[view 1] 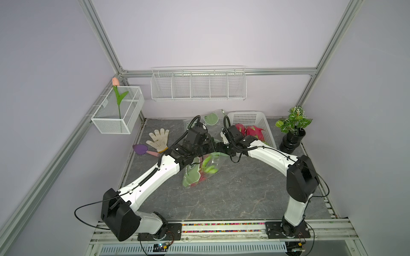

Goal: Open the zip-top bag and take out the dragon fruit
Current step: Pick up the dragon fruit from the zipper food storage bag.

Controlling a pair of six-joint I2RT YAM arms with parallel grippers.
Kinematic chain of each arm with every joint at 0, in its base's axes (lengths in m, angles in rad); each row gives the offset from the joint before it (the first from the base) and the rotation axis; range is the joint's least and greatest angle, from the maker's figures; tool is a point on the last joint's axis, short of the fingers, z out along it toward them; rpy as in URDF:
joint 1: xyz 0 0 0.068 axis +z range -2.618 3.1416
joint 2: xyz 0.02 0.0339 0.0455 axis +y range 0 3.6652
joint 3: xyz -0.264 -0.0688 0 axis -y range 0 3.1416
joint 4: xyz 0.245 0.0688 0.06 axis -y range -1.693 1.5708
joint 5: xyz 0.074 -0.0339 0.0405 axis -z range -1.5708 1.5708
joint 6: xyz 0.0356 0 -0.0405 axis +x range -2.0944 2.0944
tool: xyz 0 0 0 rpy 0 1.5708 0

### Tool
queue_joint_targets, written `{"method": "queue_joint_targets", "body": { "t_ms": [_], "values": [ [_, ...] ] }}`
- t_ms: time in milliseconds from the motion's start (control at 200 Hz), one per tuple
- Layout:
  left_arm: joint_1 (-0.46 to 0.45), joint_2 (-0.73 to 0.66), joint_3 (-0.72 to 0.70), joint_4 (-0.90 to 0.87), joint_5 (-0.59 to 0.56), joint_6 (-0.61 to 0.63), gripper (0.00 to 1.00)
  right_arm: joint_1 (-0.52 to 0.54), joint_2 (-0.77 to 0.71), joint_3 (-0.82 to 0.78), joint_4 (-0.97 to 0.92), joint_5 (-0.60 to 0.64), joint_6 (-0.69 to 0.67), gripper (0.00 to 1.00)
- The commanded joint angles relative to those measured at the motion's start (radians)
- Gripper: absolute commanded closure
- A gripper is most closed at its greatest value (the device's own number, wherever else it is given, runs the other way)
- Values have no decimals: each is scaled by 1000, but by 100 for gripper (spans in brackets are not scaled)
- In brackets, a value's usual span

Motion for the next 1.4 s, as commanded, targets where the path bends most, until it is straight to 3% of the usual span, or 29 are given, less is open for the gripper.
{"method": "queue_joint_targets", "body": {
  "t_ms": [0, 430, 735, 1055, 1395],
  "values": [
    [3, -11, 41, 19, -19, 7, 100, -11, 4, 16, -88, 111, -29, 38],
    [3, -8, 43, 7, -47, 15, 100, 5, -44, 40, -114, 139, -41, 34],
    [2, -13, 35, 20, -41, 9, 100, 21, -91, 8, -93, 149, -29, 39],
    [1, -19, 27, 19, -46, 9, 100, 30, -64, 23, -159, 278, -52, 38],
    [2, -17, 24, 27, -44, 6, 100, 30, -13, 21, -142, 273, -50, 33]
  ]
}}
